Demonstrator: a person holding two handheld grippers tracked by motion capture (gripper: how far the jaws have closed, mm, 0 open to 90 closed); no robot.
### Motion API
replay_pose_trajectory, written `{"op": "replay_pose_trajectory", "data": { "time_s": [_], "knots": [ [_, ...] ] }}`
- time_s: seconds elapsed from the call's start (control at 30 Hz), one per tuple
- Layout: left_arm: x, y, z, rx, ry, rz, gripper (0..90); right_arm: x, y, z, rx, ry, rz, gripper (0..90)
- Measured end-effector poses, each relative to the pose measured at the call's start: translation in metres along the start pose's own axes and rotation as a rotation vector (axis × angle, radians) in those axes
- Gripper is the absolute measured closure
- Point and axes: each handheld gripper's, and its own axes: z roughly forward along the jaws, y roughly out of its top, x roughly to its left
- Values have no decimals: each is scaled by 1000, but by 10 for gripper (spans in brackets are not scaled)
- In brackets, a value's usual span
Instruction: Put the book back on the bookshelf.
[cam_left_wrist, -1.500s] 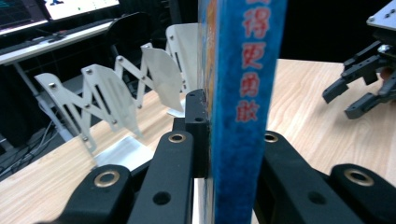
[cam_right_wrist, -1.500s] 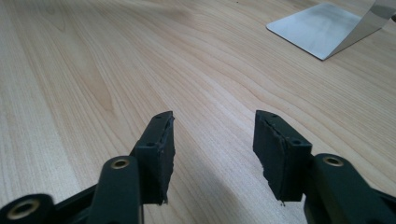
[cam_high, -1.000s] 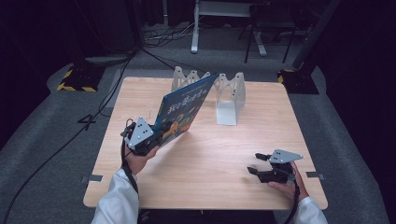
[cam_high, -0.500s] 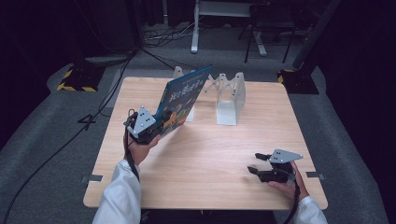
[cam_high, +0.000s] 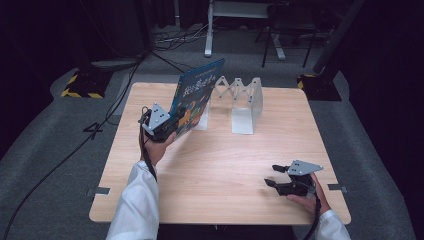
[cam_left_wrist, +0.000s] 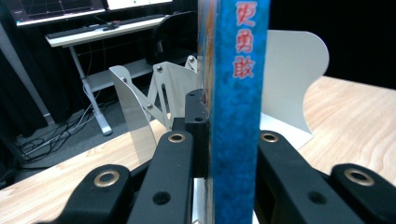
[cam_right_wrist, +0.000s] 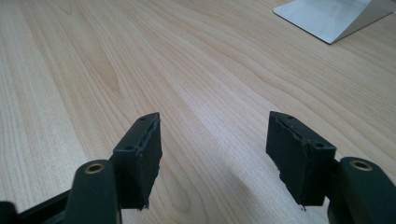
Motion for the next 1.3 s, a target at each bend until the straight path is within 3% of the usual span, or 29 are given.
{"op": "replay_pose_trajectory", "data": {
  "time_s": [0.3,0.97,1.13,1.3],
  "knots": [
    [4,-13,5,29,-10,-35,830,0,-1,3,19,1,-3,367],
    [6,-23,19,65,7,-74,830,2,-2,10,56,19,-8,356],
    [5,-26,23,57,25,-88,830,3,-2,11,62,24,-14,356],
    [0,-32,30,51,70,-97,829,2,-3,10,59,22,-10,356]
  ]
}}
